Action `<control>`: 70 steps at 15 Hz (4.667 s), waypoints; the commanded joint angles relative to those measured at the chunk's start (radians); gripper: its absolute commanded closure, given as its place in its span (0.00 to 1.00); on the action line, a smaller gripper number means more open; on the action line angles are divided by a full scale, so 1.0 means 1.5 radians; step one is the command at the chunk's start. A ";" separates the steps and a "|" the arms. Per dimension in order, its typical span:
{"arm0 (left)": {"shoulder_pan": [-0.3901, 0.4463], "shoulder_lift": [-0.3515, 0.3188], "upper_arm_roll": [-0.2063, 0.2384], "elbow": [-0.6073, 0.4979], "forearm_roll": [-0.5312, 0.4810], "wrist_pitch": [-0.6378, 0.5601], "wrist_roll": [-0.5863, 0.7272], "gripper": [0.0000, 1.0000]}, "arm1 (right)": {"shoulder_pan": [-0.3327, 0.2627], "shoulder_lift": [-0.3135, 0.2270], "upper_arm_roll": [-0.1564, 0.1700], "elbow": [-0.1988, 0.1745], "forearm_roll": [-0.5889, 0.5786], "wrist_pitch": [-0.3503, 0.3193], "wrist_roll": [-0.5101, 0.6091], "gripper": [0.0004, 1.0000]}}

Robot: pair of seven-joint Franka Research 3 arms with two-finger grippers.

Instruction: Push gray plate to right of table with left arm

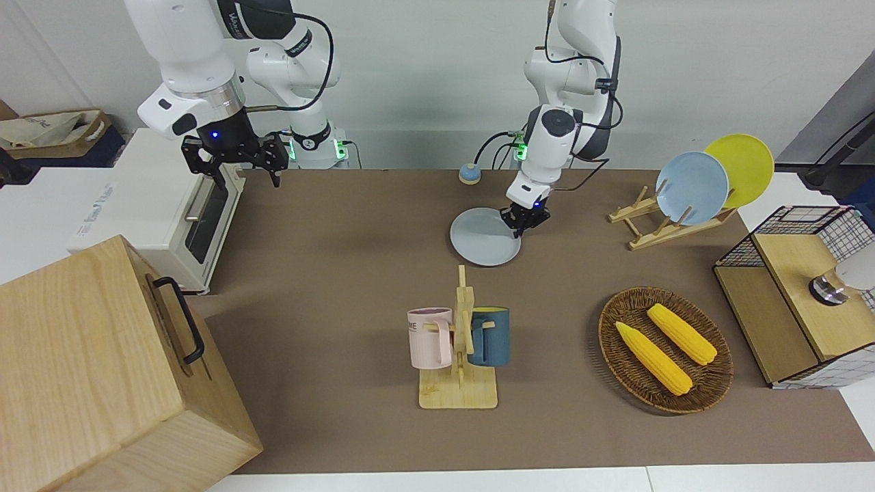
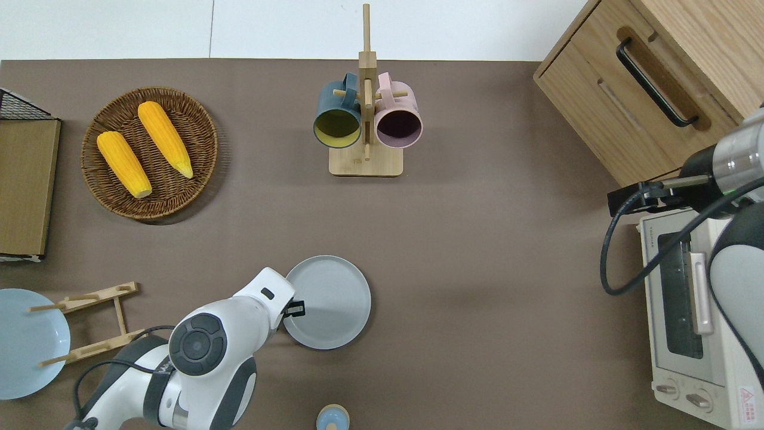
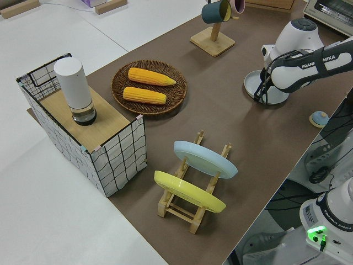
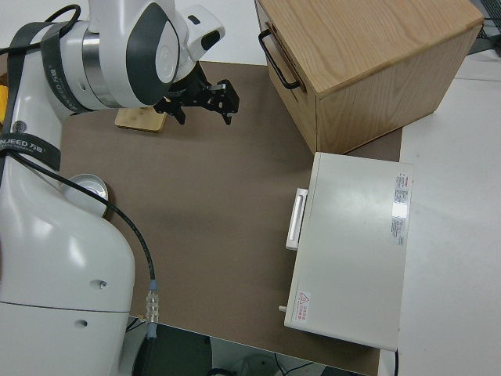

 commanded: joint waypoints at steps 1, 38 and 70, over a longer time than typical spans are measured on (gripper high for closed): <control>-0.071 0.102 0.001 0.047 -0.002 0.045 -0.088 1.00 | 0.000 -0.004 0.000 0.001 0.005 -0.007 0.002 0.02; -0.322 0.349 0.004 0.455 0.008 -0.135 -0.436 1.00 | 0.000 -0.004 0.000 0.001 0.005 -0.007 0.002 0.02; -0.176 0.216 0.010 0.482 0.032 -0.386 -0.224 0.01 | 0.000 -0.004 0.000 0.001 0.005 -0.007 0.002 0.02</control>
